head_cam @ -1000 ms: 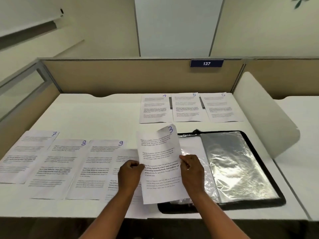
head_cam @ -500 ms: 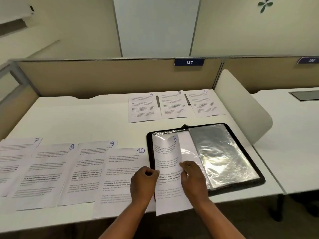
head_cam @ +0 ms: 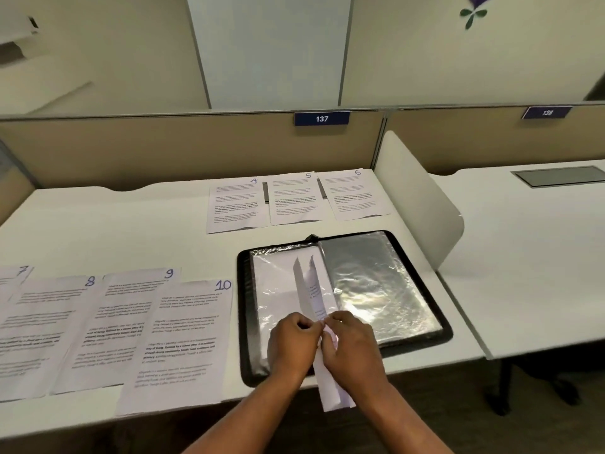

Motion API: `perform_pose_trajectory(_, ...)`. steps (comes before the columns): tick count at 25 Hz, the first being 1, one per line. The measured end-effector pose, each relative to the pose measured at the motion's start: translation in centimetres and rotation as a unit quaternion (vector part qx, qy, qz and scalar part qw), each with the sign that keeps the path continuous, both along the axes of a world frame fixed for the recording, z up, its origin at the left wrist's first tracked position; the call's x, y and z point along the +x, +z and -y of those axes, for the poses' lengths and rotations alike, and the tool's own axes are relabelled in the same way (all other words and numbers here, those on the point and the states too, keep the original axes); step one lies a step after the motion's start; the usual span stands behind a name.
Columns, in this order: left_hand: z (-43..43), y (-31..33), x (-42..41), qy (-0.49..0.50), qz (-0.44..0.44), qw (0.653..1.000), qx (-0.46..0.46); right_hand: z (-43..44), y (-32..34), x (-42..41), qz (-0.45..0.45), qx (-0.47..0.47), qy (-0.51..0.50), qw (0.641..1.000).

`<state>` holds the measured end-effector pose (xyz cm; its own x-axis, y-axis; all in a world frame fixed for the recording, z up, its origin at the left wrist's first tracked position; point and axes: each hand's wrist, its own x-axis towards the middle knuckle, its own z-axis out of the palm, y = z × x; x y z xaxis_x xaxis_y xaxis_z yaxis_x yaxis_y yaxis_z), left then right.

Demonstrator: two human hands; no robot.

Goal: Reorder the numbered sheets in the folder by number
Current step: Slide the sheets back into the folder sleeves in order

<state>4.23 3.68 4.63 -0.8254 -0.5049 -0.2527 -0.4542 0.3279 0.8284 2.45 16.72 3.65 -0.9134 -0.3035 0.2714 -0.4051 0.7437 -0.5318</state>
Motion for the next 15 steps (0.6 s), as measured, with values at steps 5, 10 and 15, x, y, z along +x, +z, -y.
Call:
perform_pose_trajectory(5, -9.5, 0.5, -2.9, 0.058, 0.018, 0.996, 0.070, -8.3, 0.0, -3.4, -0.001, 0.070, 0.013, 0.997)
perform_pose_trajectory(10, -17.1, 0.2, -4.7, 0.099, 0.023, 0.993, 0.067, -15.3, -0.9, -5.1, 0.010, 0.042, 0.013, 0.999)
perform_pose_trajectory(15, -20.9, 0.4, -5.3, 0.105, 0.017, 0.992, 0.061, -18.7, -1.1, -5.2, 0.024, 0.022, 0.032, 0.999)
